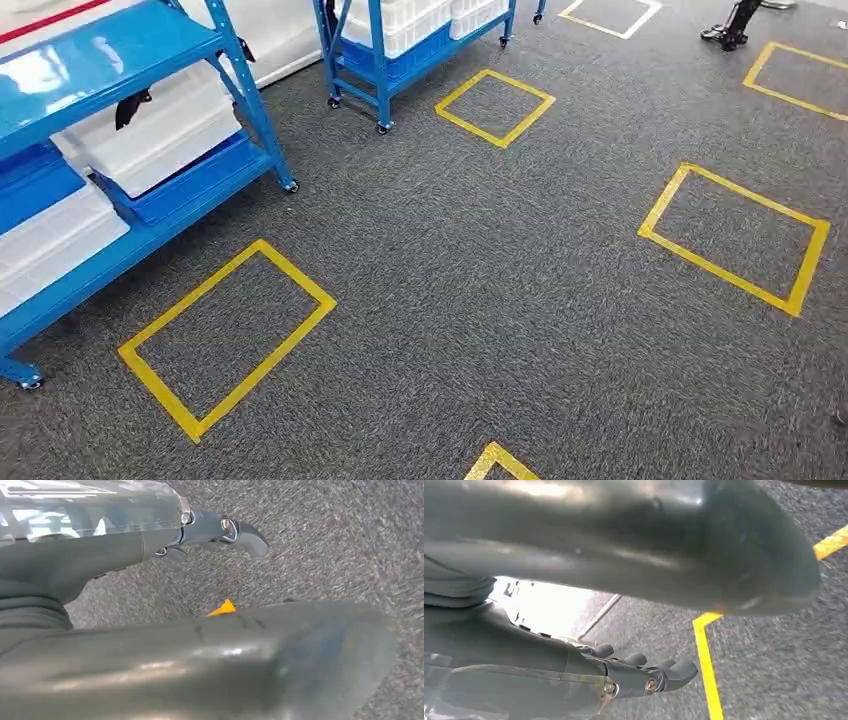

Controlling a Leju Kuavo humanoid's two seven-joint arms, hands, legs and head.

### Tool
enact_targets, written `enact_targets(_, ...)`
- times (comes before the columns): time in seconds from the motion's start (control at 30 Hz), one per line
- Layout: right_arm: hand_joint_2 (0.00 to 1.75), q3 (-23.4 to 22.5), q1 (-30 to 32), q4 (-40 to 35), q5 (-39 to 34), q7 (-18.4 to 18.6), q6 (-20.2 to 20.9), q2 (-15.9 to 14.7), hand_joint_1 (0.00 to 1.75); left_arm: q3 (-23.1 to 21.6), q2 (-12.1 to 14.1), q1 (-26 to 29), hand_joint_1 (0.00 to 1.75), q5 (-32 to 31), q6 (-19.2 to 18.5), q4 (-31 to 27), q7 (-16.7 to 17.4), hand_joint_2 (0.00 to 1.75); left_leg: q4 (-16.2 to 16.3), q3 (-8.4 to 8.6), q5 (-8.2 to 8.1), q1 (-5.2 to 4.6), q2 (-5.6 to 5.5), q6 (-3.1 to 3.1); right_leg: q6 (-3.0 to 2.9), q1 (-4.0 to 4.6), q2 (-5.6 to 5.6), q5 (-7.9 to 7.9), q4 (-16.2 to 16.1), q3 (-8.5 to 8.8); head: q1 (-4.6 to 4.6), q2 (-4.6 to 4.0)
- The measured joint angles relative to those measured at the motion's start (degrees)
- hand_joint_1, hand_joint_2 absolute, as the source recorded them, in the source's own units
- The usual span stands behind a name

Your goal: Take the parts from the cabinet and place them on the table.

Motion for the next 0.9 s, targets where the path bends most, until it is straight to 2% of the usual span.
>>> enact_targets(0.1, 0.0, -0.07, -0.58, -0.02, 0.2, -0.11, 0.0, -0.02, 0.0, 0.0, 0.0, 0.27, 0.0, 0.18, 0.02, 0.0, -0.02, 0.0, 0.12, -0.38, -0.17, -0.12, -1.53, 0.96, 0.92, -0.05, -1.43, -0.19, -0.2, 0.59, 0.02, 0.0)
enact_targets(0.13, 0.0, -0.07, -0.65, -0.11, 0.26, -0.17, 0.0, -0.02, 0.0, 0.0, 0.0, 0.27, 0.0, 0.2, 0.07, 0.0, -0.02, 0.0, -0.54, 0.34, 0.33, 0.34, -2.13, 1.62, 1.5, -0.4, -0.42, -0.63, 0.2, 0.67, 0.02, 0.0)
enact_targets(0.17, 0.0, -0.09, -0.58, -0.11, 0.4, -0.15, 0.0, -0.13, 0.0, 0.02, -0.02, 0.24, 0.0, 0.22, 0.07, 0.0, -0.05, 0.0, -0.65, 0.38, 0.44, 0.34, -2.59, 1.86, 1.64, -0.5, 2.55, -1.83, 1.61, 0.21, 0.02, 0.0)
enact_targets(0.2, 0.0, -0.09, -0.39, -0.11, 0.42, -0.24, 0.0, -0.13, 0.0, 0.02, -0.02, 0.12, 0.0, 0.26, 0.07, 0.0, -0.07, 0.0, -0.64, 0.27, 0.57, 0.36, -3.05, 2.16, 1.63, -0.52, 4.15, -4.04, 4.87, -1.39, 0.07, 0.0)
enact_targets(0.23, 0.0, -0.09, -0.27, -0.11, 0.42, -0.22, 0.04, -0.13, 0.0, 0.02, -0.02, 0.0, 0.0, 0.26, 0.07, 0.0, -0.11, 0.0, -0.64, 0.21, 0.61, 0.31, -3.63, 2.23, 1.68, -0.54, 4.85, -6.31, 9.42, -3.65, 0.05, 0.0)
enact_targets(0.27, 0.0, -0.11, -0.19, -0.07, 0.44, -0.22, 0.18, -0.13, 0.0, 0.02, -0.02, -0.05, 0.0, 0.26, 0.04, 0.0, -0.11, 0.0, -0.63, 0.15, 0.6, 0.23, -4.19, 2.29, 1.75, -0.52, 5.1, -8.12, 13.75, -5.93, 0.05, 0.0)
enact_targets(0.3, 0.0, -0.09, -0.11, -0.07, 0.46, -0.22, 0.2, -0.13, 0.0, 0.02, -0.02, -0.04, 0.0, 0.29, 0.07, 0.0, -0.11, 0.0, -0.6, 0.16, 0.58, 0.14, -5.0, 2.31, 1.81, -0.53, 5.18, -8.77, 17.07, -7.84, 0.07, 0.0)
enact_targets(0.33, 0.0, -0.11, -0.08, -0.07, 0.48, -0.22, 0.2, -0.13, 0.0, 0.02, -0.02, 0.01, 0.0, 0.33, 0.07, 0.0, -0.11, 0.0, -0.59, 0.25, 0.58, 0.13, -5.74, 2.3, 1.77, -0.53, 5.19, -7.77, 17.37, -8.35, 0.05, 0.0)
enact_targets(0.37, 0.0, -0.11, -0.06, -0.07, 0.57, -0.22, 0.2, -0.15, 0.0, 0.02, -0.02, 0.03, 0.0, 0.42, 0.07, 0.0, -0.11, 0.0, -0.56, 0.37, 0.53, 0.13, -6.57, 2.25, 1.63, -0.52, 5.23, -5.5, 15.14, -7.71, 0.05, 0.0)
enact_targets(0.4, 0.0, -0.11, -0.02, -0.07, 0.59, -0.22, 0.2, -0.18, 0.0, 0.02, -0.02, 0.04, 0.0, 0.44, 0.09, 0.0, -0.11, 0.0, -0.54, 0.56, 0.48, 0.14, -7.37, 2.19, 1.43, -0.54, 5.46, -2.55, 11.08, -6.07, 0.05, 0.0)
enact_targets(0.43, 0.0, -0.11, 0.01, -0.07, 0.64, -0.22, 0.2, -0.22, 0.0, 0.02, -0.04, 0.04, 0.0, 0.59, 0.13, 0.0, -0.15, 0.0, -0.49, 0.73, 0.38, 0.16, -8.16, 2.02, 1.19, -0.55, 6.33, 0.63, 5.64, -3.8, 0.05, 0.0)
enact_targets(0.47, 0.0, -0.11, 0.15, -0.04, 0.66, -0.22, 0.2, -0.33, 0.0, 0.02, -0.04, 0.05, 0.0, 0.64, 0.2, 0.0, -0.18, 0.0, -0.42, 0.63, 0.25, 0.25, -8.7, 1.81, 0.89, -0.6, 8.81, 2.06, 1.47, -2.48, 0.07, 0.0)
enact_targets(0.5, 0.0, -0.11, 0.27, 0.04, 0.68, -0.22, 0.2, -0.44, 0.0, 0.04, -0.04, -0.05, 0.0, 0.63, 0.24, 0.0, -0.2, 0.0, -0.01, 0.18, 0.11, -0.08, -9.17, 1.45, 0.7, -0.72, 10.67, 1.46, 0.58, -2.07, 0.05, 0.0)
enact_targets(0.53, 0.0, -0.13, 0.13, 0.02, 0.68, -0.31, 0.2, -0.42, 0.0, 0.04, -0.04, -0.07, 0.0, 0.66, 0.31, 0.0, -0.2, 0.0, -0.12, -0.04, 0.28, 0.12, -9.66, 1.1, 0.55, -0.6, 9.79, 1.57, 0.71, -2.27, 0.05, 0.0)
enact_targets(0.6, 0.0, -0.13, -0.17, 0.02, 0.68, -0.28, 0.2, -0.44, 0.0, 0.04, -0.04, 0.15, 0.0, 0.66, 0.41, 0.0, -0.2, 0.0, -0.44, -0.18, 0.49, 0.49, -10.81, 0.42, 0.05, -0.28, 8.89, 1.51, 0.67, -2.11, 0.04, 0.0)
enact_targets(0.63, 0.0, -0.13, -0.32, 0.0, 0.68, -0.28, 0.2, -0.35, 0.0, 0.04, 0.0, 0.24, 0.0, 0.66, 0.46, 0.0, -0.2, 0.0, -0.43, -0.29, 0.41, 0.09, -11.53, -0.06, -0.42, -0.88, 8.0, 1.76, 0.0, -1.83, 0.02, 0.0)
enact_targets(0.67, 0.0, -0.13, -0.34, 0.0, 0.7, -0.3, 0.2, -0.24, 0.0, 0.04, 0.0, 0.28, 0.0, 0.66, 0.5, 0.0, -0.22, 0.0, 0.58, -0.49, -0.27, 0.05, -9.05, -0.13, -0.82, -0.87, 7.09, 1.88, -0.33, -1.51, 0.05, 0.0)
enact_targets(0.7, 0.0, -0.13, -0.19, 0.0, 0.7, -0.28, 0.2, -0.26, 0.0, 0.04, 0.0, 0.18, 0.0, 0.66, 0.59, 0.0, -0.24, 0.0, 3.87, -2.14, -2.44, -0.01, -6.28, -0.23, -1.39, -0.87, 6.31, 1.79, -0.39, -1.45, -0.06, 0.0)
enact_targets(0.73, 0.0, -0.13, 0.04, 0.0, 0.7, -0.28, 0.18, -0.28, 0.0, 0.04, 0.0, 0.07, 0.0, 0.66, 0.59, 0.0, -0.24, 0.0, 7.94, -4.13, -4.53, 0.07, -4.97, -0.36, -1.42, -0.71, 5.57, 1.76, -0.38, -1.44, -0.06, 0.0)
enact_targets(0.77, 0.0, -0.15, 0.12, 0.02, 0.7, -0.28, 0.2, -0.28, 0.0, 0.04, 0.0, 0.04, 0.0, 0.66, 0.59, 0.0, -0.24, 0.0, 12.71, -6.48, -6.59, 0.23, -4.36, -0.54, -1.56, -0.55, 4.68, 1.63, -0.38, -1.4, -0.04, 0.0)
enact_targets(0.8, 0.0, -0.13, 0.13, 0.02, 0.7, -0.28, 0.17, -0.28, 0.0, 0.04, -0.02, 0.06, 0.0, 0.66, 0.59, 0.0, -0.26, 0.0, 16.48, -8.37, -7.84, 0.33, -4.12, -0.69, -1.62, -0.49, 3.91, 1.56, -0.36, -1.41, -0.06, 0.0)
enact_targets(0.83, 0.0, -0.13, 0.13, 0.02, 0.72, -0.28, 0.17, -0.28, 0.0, 0.04, 0.0, 0.15, 0.0, 0.63, 0.59, 0.0, -0.29, 0.0, 18.04, -9.15, -7.72, 0.47, -3.95, -0.79, -1.6, -0.43, 3.19, 1.5, -0.36, -1.36, -0.06, 0.0)
enact_targets(0.87, 0.0, -0.15, 0.1, 0.02, 0.7, -0.28, 0.17, -0.28, 0.0, 0.04, 0.0, 0.24, 0.0, 0.64, 0.59, 0.0, -0.33, 0.0, 16.54, -8.38, -6.22, 0.56, -3.8, -0.84, -1.52, -0.42, 2.52, 1.4, -0.35, -1.25, -0.06, 0.0)
enact_targets(0.9, 0.0, -0.15, 0.06, 0.02, 0.7, -0.28, 0.2, -0.28, 0.0, 0.04, 0.0, 0.26, 0.0, 0.63, 0.59, 0.0, -0.35, 0.0, 12.55, -6.32, -3.82, 0.58, -3.55, -0.84, -1.43, -0.43, 1.89, 1.3, -0.34, -1.06, -0.06, 0.0)
